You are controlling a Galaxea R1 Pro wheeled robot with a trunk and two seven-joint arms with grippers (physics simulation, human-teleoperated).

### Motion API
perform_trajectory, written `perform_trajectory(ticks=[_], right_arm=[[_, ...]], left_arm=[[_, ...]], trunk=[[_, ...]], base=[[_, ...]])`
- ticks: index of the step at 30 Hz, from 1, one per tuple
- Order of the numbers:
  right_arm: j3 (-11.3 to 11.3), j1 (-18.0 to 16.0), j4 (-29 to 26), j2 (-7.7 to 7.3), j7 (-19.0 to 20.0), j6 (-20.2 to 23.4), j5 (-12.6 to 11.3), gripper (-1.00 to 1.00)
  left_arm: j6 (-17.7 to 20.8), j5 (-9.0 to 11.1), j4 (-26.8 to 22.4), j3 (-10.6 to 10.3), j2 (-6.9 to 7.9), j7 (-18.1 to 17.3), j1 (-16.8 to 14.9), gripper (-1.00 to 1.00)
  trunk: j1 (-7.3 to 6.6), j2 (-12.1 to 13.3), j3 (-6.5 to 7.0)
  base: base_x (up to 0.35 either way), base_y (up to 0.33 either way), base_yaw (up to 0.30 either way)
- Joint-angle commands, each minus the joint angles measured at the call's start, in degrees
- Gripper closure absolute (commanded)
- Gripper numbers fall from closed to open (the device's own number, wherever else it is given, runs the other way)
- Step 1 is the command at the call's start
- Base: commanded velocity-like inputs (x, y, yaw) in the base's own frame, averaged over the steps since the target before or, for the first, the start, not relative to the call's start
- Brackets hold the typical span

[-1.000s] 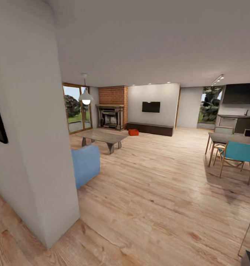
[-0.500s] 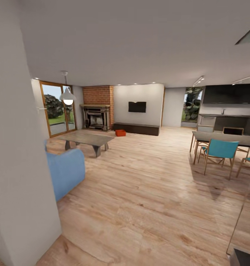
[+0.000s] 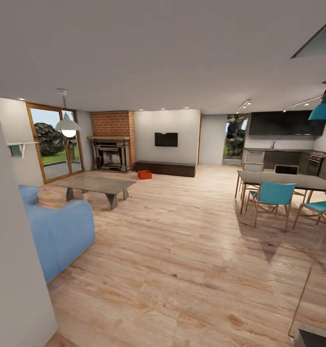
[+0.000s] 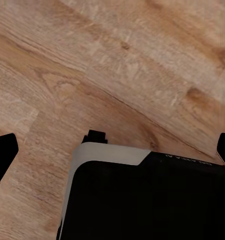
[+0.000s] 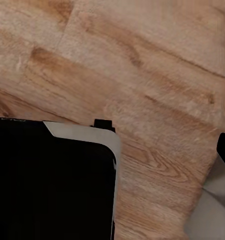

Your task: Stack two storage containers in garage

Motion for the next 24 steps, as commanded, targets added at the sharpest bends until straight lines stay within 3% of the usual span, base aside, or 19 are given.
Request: perform_trajectory(ticks=[1, 24], right_arm=[[0.45, -0.03, 0.18, 0.0, -0.07, -0.31, -0.12, -1.0], [0.56, -0.04, 0.16, 0.0, -0.04, 0.13, -0.37, -1.0]], left_arm=[[0.18, 0.58, 0.01, 0.18, 0.0, 0.05, -0.02, -1.0], [0.75, 0.48, -0.05, 0.14, -0.16, 0.05, -0.02, -1.0]], trunk=[[0.05, -0.02, -0.01], [0.05, -0.02, -0.01]], base=[[0.323, 0.0, -0.008], [0.323, 0.0, -0.001]])
